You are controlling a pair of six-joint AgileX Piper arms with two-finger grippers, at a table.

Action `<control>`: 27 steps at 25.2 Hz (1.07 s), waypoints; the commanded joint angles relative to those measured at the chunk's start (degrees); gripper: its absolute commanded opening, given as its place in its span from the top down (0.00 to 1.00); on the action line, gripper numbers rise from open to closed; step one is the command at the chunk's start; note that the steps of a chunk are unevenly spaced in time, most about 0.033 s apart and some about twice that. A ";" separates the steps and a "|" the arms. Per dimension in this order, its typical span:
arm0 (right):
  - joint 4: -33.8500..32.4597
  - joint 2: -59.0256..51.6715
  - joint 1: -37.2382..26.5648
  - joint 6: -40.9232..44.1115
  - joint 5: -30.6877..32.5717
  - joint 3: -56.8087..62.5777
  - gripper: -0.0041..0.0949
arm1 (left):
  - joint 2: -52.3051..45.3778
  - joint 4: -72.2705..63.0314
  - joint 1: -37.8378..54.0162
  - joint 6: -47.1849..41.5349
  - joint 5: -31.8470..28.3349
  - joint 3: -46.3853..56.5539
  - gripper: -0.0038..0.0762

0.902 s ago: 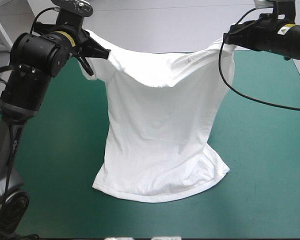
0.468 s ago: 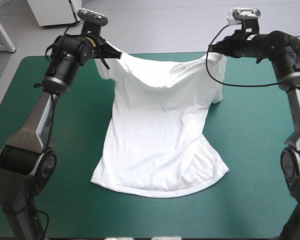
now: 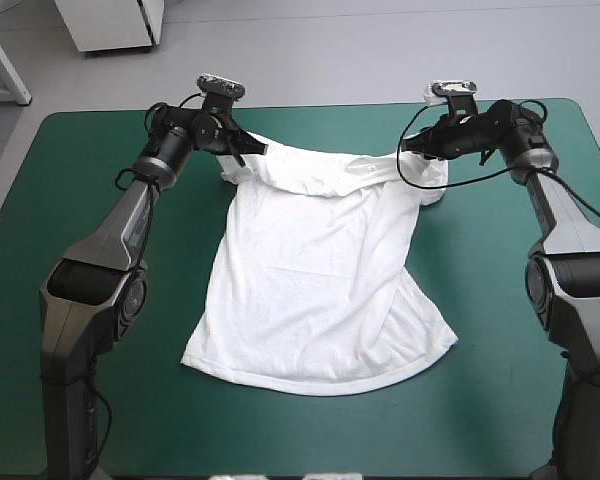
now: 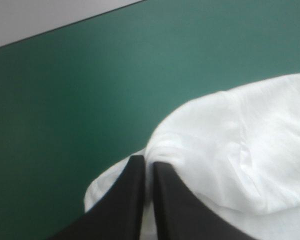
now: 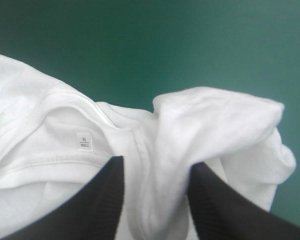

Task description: Fold the cloth

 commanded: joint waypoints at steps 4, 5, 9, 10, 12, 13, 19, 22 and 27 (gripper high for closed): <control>1.98 -3.49 -0.49 -1.31 -2.38 -1.81 0.27 | -4.69 -11.71 4.81 5.80 2.64 -1.43 0.45; 2.10 -3.94 -0.49 -1.97 -1.69 -1.81 0.28 | -5.43 -13.60 5.49 6.83 4.07 -1.43 0.39; 1.55 -7.28 -0.77 -3.39 2.32 -1.81 0.28 | -9.56 -15.64 6.48 8.34 7.75 -1.15 0.35; 1.01 -8.30 -0.88 -3.39 3.45 -1.81 0.28 | -11.23 -15.86 6.48 9.61 8.26 -0.80 0.35; -1.91 -11.47 -1.01 -3.01 6.02 -1.58 0.28 | -15.19 -15.85 6.48 9.36 9.75 0.59 0.35; -3.63 -13.28 -1.01 -2.74 6.68 -1.47 0.28 | -16.92 -15.85 6.48 9.36 10.93 1.13 0.35; -9.24 -27.51 -1.01 2.23 10.22 5.38 0.28 | -32.78 -16.51 6.37 7.38 22.05 11.50 0.36; -11.19 -35.45 -0.89 5.17 14.41 12.92 0.28 | -40.84 -17.70 5.95 5.65 27.35 19.19 0.36; -12.96 -48.84 -0.89 6.87 18.60 29.81 0.30 | -53.42 -8.29 -4.82 0.91 30.20 39.75 0.36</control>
